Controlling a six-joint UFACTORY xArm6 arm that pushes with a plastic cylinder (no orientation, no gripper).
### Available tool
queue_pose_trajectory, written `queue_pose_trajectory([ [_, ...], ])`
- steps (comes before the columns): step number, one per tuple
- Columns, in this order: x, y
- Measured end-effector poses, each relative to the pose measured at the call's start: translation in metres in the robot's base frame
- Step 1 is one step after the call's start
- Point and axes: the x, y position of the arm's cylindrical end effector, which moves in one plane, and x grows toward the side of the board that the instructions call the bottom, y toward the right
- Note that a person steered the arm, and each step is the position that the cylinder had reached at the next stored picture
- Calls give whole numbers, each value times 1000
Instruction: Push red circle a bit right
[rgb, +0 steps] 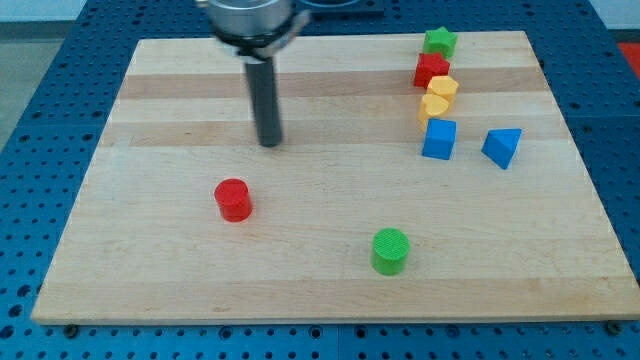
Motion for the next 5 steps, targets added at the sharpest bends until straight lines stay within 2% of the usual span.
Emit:
queue_pose_trajectory([
  [1,18,-56],
  [2,75,-85],
  [3,93,-85],
  [4,93,-84],
  [5,94,-51],
])
